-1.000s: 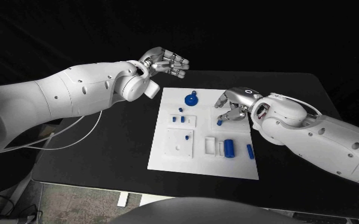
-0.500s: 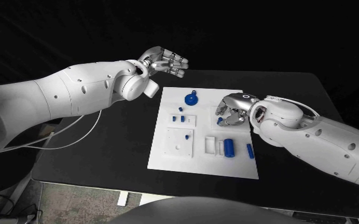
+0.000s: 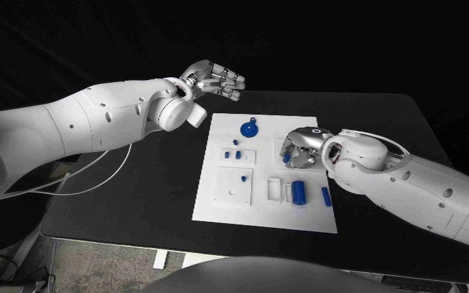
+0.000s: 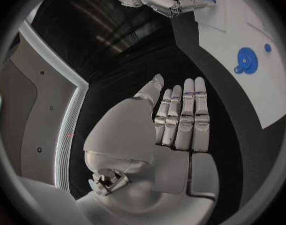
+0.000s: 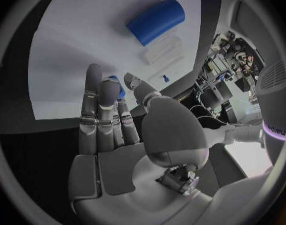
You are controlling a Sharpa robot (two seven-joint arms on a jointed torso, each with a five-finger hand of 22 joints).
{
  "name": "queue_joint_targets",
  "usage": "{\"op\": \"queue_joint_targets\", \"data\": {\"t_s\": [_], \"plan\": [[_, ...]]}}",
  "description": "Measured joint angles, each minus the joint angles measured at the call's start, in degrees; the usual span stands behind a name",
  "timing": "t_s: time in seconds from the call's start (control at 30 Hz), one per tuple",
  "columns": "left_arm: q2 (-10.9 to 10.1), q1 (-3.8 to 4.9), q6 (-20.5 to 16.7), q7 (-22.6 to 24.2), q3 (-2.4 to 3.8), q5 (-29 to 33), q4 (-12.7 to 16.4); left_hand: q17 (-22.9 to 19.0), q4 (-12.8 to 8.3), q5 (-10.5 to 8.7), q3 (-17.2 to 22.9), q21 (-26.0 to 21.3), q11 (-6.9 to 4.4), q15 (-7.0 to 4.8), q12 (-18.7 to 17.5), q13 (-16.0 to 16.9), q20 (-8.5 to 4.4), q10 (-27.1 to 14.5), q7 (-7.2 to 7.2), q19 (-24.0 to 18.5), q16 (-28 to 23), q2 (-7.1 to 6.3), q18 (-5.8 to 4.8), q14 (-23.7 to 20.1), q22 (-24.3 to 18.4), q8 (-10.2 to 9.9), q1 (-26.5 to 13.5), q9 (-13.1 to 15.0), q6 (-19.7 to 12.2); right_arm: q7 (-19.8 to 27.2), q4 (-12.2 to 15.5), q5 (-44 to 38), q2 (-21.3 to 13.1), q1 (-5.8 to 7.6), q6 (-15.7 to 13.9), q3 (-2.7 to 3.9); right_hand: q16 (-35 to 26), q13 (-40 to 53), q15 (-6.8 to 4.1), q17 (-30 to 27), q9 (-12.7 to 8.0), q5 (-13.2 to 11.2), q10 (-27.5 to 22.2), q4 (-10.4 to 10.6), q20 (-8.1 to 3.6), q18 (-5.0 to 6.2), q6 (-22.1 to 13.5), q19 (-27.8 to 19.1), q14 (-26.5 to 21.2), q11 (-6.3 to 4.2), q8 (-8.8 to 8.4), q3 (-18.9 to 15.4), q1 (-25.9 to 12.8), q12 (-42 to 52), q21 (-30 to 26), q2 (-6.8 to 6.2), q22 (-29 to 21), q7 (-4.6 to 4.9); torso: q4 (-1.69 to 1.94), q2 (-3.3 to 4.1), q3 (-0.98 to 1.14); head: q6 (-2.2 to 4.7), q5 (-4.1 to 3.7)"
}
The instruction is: Assemble the parts on the task board
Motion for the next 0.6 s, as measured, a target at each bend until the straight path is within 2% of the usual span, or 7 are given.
{"op": "queue_joint_targets", "data": {"t_s": [0.1, 0.2, 0.23, 0.37, 0.4, 0.53, 0.6], "plan": [[0.0, 0.0, 0.03, 0.0, 0.0, 0.0, 0.0, 0.0, 0.0, 0.0, 0.0, 0.0, 0.0, 0.0, 0.0, 0.0, 0.0, 0.0, 0.0, 0.0, 0.0, 0.0, 0.0, 0.0, 0.0, 0.0, 0.0, 0.0, 0.0, -0.14, -0.18, -0.34, 0.19, -0.08, -0.18, 0.0, 0.0, -0.04, -0.11, 0.0, 0.0, -3.02, 2.12, -0.06, -0.25, -0.14, 1.61, -0.43, 0.11, -0.38, 0.0, 3.79, 0.32, -0.16, 0.7, 0.31, 1.21, -0.1, -0.01, 0.0, 0.0, -0.01, -0.03], [0.0, 0.0, 0.08, -0.01, 0.0, 0.0, 0.0, 0.0, 0.0, 0.0, 0.0, 0.0, 0.0, 0.0, 0.0, 0.0, 0.0, 0.0, 0.0, 0.0, 0.0, 0.0, 0.0, 0.0, 0.0, 0.0, 0.0, 0.0, 0.0, -0.34, -0.27, -0.77, 0.27, -0.18, -0.56, -0.01, 0.0, -0.02, -0.2, 0.09, 0.01, -4.5, 3.66, 0.35, -0.45, -0.19, 2.97, -1.24, 0.2, -0.86, -0.01, 6.99, 0.31, -0.17, 1.75, 0.29, 2.81, -0.28, -0.01, -0.02, -0.01, -0.03, -0.09], [0.0, 0.0, 0.09, -0.01, 0.0, 0.0, 0.0, 0.0, 0.0, 0.0, 0.0, 0.0, 0.0, 0.0, 0.0, 0.0, 0.0, 0.0, 0.0, 0.0, 0.0, 0.0, 0.0, 0.0, 0.02, 0.0, 0.0, 0.0, 0.0, -0.41, -0.28, -0.9, 0.29, -0.21, -0.7, -0.03, 0.0, 0.02, -0.36, 0.15, 0.05, -5.75, 4.31, 0.45, -0.63, -0.27, 3.55, -1.43, 0.04, -1.03, -0.01, 8.03, 0.18, -0.17, 1.99, 0.6, 3.28, -0.36, -0.01, -0.03, 0.0, -0.04, -0.12], [0.0, 0.0, 0.13, -0.02, 0.0, 0.0, 0.0, 0.0, 0.0, 0.0, 0.0, 0.0, 0.0, 0.0, 0.0, 0.0, 0.0, 0.0, 0.0, 0.0, 0.0, 0.0, 0.0, 0.0, 0.08, 0.0, 0.0, 0.0, 0.0, -0.65, -0.29, -1.39, 0.32, -0.31, -1.35, -0.08, 0.0, 0.03, -0.71, 0.2, 0.07, -7.97, 5.82, 1.13, -0.84, -0.6, 4.87, -1.64, 0.11, -1.46, -0.27, 9.85, 0.3, -0.26, 2.33, 0.94, 4.17, -0.59, -0.01, -0.03, -0.02, -0.09, -0.18], [-0.02, 0.0, 0.14, -0.03, 0.0, 0.0, 0.0, 0.0, 0.0, 0.0, 0.0, 0.0, 0.0, 0.0, 0.0, 0.0, 0.0, 0.0, 0.0, 0.0, 0.0, 0.0, 0.0, 0.0, 0.08, 0.0, 0.0, 0.0, 0.0, -0.72, -0.29, -1.55, 0.32, -0.34, -1.64, -0.1, 0.0, 0.03, -1.12, 0.28, 0.08, -8.74, 6.43, 1.34, -0.97, -0.62, 5.33, -1.77, 0.11, -1.65, -0.35, 10.48, 0.17, -0.39, 2.33, 1.07, 4.34, -0.66, -0.01, -0.03, -0.02, -0.09, -0.19], [-0.03, 0.0, 0.18, -0.04, 0.0, 0.01, -0.01, 0.0, 0.0, 0.0, 0.0, 0.0, 0.0, 0.0, 0.0, 0.0, 0.0, 0.0, 0.0, 0.0, 0.0, 0.0, 0.0, 0.0, 0.08, 0.0, 0.0, 0.0, 0.0, -0.94, -0.21, -2.07, 0.32, -0.4, -2.67, -0.12, 0.0, 0.12, -1.63, 0.42, 0.15, -9.75, 7.89, 1.73, -1.19, -0.74, 6.75, -1.92, 0.13, -1.96, -0.46, 11.98, 0.15, -0.44, 2.33, 1.23, 4.64, -1.05, -0.01, -0.03, -0.02, -0.16, -0.23], [-0.03, 0.0, 0.2, -0.04, 0.0, 0.01, -0.02, 0.0, 0.0, 0.0, 0.0, 0.0, 0.0, 0.0, 0.0, 0.0, 0.0, 0.0, 0.0, 0.0, 0.0, 0.0, 0.0, 0.0, 0.07, 0.0, 0.0, 0.0, 0.0, -1.04, -0.13, -2.32, 0.31, -0.44, -3.19, -0.14, 0.0, 0.16, -1.74, 0.47, 0.2, -9.91, 8.48, 1.73, -1.62, -1.19, 7.15, -1.85, 0.03, -1.96, -0.33, 12.47, 0.15, -0.37, 2.33, 1.23, 4.77, -1.03, -0.01, -0.03, -0.02, -0.19, -0.23]]}}
